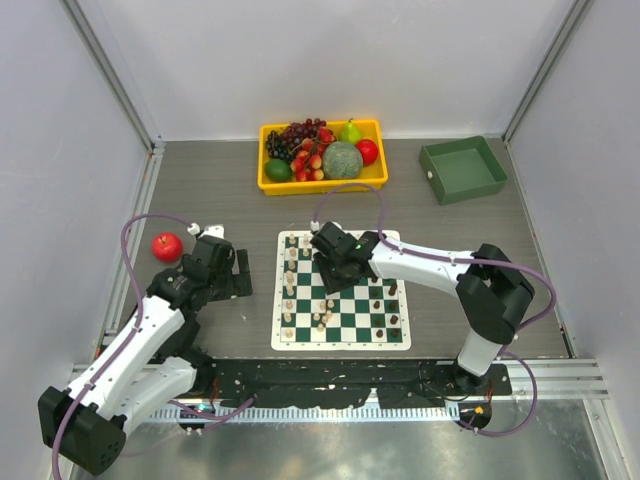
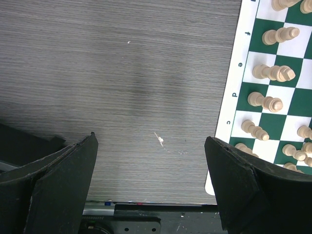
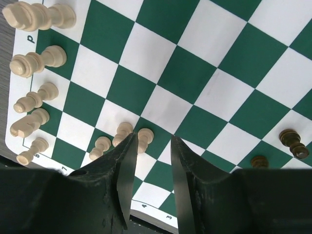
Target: Set up the chess pieces on the board
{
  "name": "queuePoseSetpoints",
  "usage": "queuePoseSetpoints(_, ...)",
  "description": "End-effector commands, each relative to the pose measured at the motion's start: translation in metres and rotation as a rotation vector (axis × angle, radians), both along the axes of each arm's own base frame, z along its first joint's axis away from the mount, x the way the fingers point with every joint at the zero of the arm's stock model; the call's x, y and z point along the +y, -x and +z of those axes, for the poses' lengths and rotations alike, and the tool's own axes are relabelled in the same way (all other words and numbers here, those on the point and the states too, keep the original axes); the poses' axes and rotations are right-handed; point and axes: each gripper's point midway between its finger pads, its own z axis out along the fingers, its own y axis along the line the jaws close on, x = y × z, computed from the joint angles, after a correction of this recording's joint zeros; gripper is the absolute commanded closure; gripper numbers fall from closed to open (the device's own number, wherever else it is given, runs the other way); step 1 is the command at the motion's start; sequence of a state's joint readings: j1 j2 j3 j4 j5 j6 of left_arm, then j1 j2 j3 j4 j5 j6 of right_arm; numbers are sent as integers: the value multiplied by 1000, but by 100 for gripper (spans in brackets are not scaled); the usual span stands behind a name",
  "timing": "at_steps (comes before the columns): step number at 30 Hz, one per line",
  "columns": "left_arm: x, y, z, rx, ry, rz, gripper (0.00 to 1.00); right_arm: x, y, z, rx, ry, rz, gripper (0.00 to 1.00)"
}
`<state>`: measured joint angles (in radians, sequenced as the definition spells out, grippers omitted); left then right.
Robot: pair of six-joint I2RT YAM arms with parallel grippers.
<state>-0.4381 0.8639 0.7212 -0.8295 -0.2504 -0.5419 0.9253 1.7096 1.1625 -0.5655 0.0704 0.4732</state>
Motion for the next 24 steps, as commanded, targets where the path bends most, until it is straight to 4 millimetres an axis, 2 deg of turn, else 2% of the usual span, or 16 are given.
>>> queuePoseSetpoints(1,-1,-2,4,-13,15,7,0,-3,4,16,-31,-21,-5,61)
queuePoseSetpoints(7,-2,-2,4,-15,18,6,0,1,12,9,-3,-34,19,64)
queuePoseSetpoints(16,-1,-2,3,-16,16,7,0,4,14,15,-10,-61,17,64)
queuePoseSetpoints(24,-2,-1,2,-14,22,5,0,7,17,12,0,-63,26,64)
